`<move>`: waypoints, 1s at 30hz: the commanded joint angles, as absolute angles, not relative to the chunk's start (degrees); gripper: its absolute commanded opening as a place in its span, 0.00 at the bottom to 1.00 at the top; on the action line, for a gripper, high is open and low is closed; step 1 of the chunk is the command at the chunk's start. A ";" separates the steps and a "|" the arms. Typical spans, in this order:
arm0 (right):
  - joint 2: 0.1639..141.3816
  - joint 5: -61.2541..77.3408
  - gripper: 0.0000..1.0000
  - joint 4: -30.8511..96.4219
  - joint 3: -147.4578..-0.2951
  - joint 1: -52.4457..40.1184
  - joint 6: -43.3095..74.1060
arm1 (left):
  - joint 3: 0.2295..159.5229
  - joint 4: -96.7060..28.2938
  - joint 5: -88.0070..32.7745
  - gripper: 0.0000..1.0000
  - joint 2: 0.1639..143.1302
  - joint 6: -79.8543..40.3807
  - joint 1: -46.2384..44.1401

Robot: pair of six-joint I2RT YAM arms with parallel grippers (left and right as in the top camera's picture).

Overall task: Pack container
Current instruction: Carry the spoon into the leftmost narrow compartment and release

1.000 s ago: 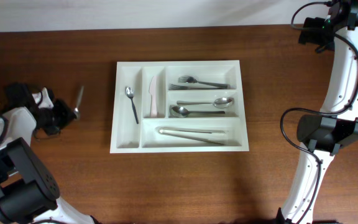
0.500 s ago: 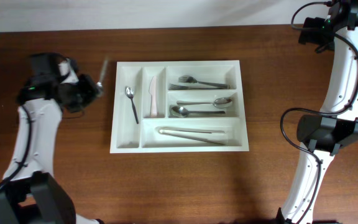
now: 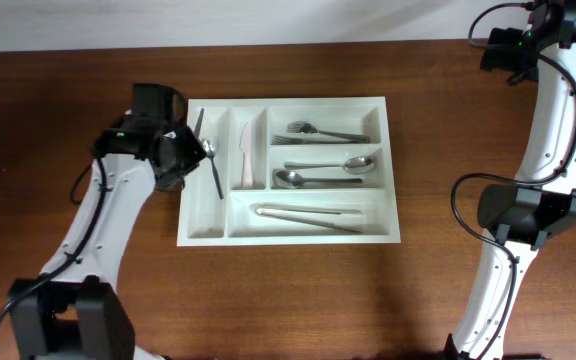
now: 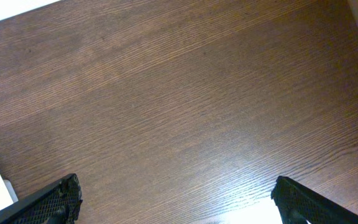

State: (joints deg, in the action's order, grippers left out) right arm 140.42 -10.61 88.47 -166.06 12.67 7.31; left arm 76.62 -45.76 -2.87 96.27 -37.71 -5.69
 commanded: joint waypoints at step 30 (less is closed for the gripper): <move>140.20 -10.72 0.99 88.49 -165.75 12.45 7.60 | 94.30 -53.54 1.54 0.97 96.88 -20.91 -8.73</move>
State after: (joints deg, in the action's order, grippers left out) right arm 140.42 -10.61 88.47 -166.06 12.67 7.33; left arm 87.88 -51.77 0.82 103.85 -29.10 -9.19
